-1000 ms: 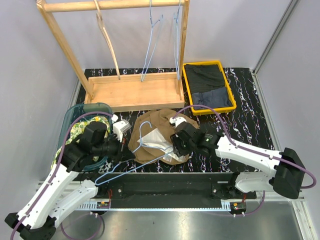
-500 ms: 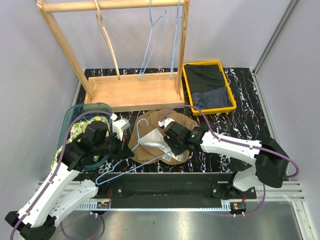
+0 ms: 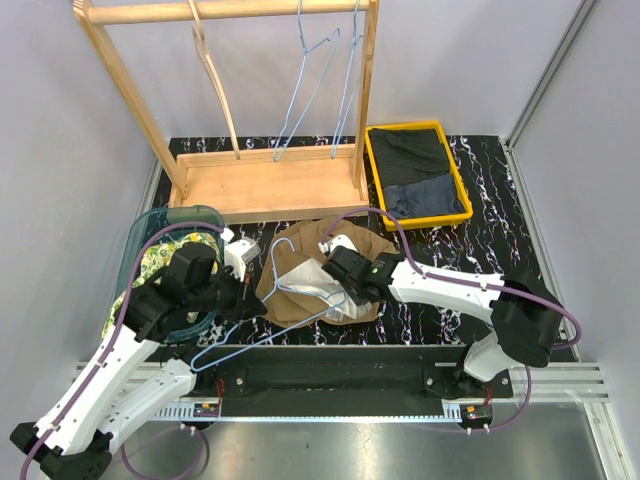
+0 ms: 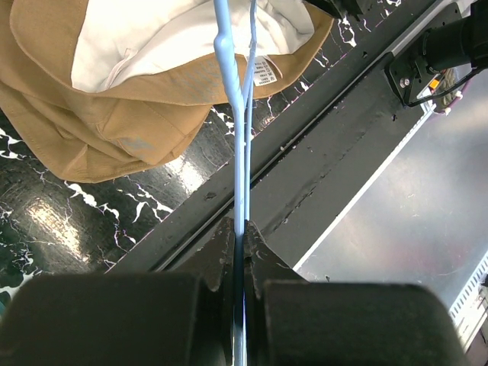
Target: Place the skirt on the hanger
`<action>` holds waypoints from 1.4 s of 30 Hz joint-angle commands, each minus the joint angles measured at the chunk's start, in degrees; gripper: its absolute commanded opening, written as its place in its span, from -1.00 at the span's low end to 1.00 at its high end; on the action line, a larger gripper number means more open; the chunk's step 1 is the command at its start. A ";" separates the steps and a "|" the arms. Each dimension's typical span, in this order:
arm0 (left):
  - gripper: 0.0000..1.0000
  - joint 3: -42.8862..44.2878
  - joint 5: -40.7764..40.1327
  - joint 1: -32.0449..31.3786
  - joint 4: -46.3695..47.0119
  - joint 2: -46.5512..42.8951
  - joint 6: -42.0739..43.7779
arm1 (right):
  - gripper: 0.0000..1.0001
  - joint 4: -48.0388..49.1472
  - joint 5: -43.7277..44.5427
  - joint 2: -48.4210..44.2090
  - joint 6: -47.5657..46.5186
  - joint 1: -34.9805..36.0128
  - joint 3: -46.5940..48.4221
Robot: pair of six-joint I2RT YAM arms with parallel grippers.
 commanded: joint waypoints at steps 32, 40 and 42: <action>-1.00 0.55 8.27 -0.20 7.98 -2.86 -0.87 | -1.00 -0.31 -4.43 -13.47 3.38 0.39 -1.55; -1.00 -0.93 9.15 -0.20 10.87 -2.43 -2.98 | -1.00 0.04 -4.08 -15.84 4.78 0.39 -2.51; -1.00 -2.16 10.29 -0.20 12.80 -1.90 -4.03 | -1.00 0.13 -3.90 -16.72 5.22 0.39 -2.69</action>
